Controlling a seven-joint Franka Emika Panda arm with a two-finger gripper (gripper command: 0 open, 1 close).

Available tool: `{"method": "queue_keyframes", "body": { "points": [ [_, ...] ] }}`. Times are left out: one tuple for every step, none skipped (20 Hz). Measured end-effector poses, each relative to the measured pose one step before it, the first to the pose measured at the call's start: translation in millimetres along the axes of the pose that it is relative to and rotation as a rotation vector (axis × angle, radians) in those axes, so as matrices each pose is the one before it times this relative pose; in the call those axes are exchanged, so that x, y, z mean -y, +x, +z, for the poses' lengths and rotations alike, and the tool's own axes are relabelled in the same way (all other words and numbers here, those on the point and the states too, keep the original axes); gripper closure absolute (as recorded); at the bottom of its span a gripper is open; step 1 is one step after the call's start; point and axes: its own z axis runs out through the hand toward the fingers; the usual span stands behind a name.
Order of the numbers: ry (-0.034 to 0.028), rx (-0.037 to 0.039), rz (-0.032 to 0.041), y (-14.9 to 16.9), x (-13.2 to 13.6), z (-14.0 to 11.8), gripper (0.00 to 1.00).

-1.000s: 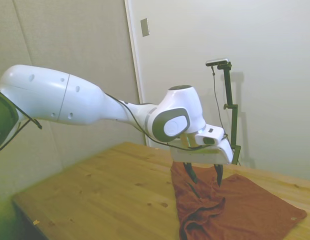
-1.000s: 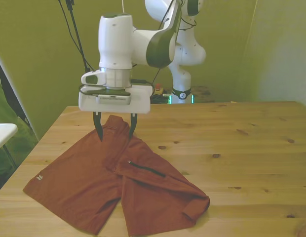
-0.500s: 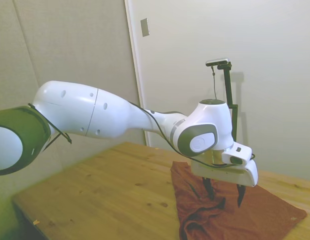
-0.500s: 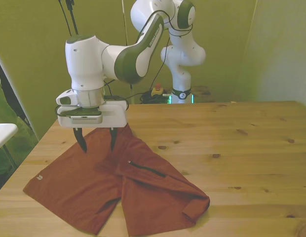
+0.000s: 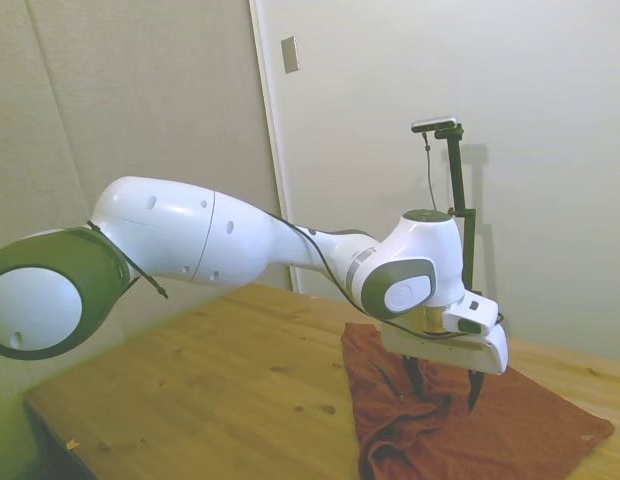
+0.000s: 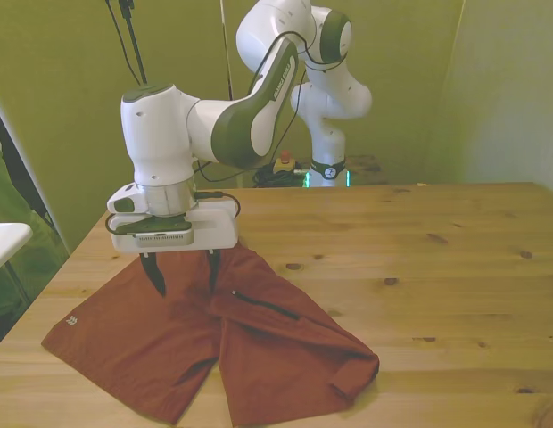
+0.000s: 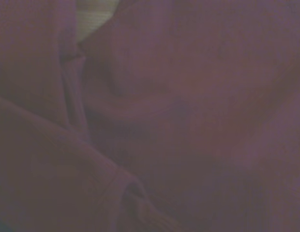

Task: Unfold the shorts

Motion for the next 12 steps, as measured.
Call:
{"method": "queue_keyframes", "body": {
  "points": [
    [0.00168,-0.00143,-0.00363,1.16,2.68,0.82,1.00],
    [0.00170,-0.00080,-0.00386,1.10,2.96,1.62,1.00],
    [0.00175,0.00061,-0.00360,0.41,2.73,1.74,1.00],
    [0.00099,0.00051,-0.00263,0.55,1.96,1.34,1.00],
    [0.00114,0.00093,-0.00250,0.12,1.86,0.99,1.00],
    [0.00142,0.00110,-0.00262,0.11,1.99,1.08,1.00],
    [0.00106,0.00129,-0.00198,-0.01,1.50,1.01,1.00],
    [0.00084,0.00166,-0.00177,-0.13,1.33,1.30,1.00],
    [0.00011,0.00292,-0.00108,-0.48,0.80,1.58,1.00],
    [-0.00027,0.00290,-0.00056,-0.42,0.38,0.96,1.00],
    [-0.00065,0.00357,-0.00003,-0.46,-0.05,0.59,1.00],
    [-0.00089,0.00476,0.00014,-0.56,-0.18,0.60,1.00]
  ]
}}
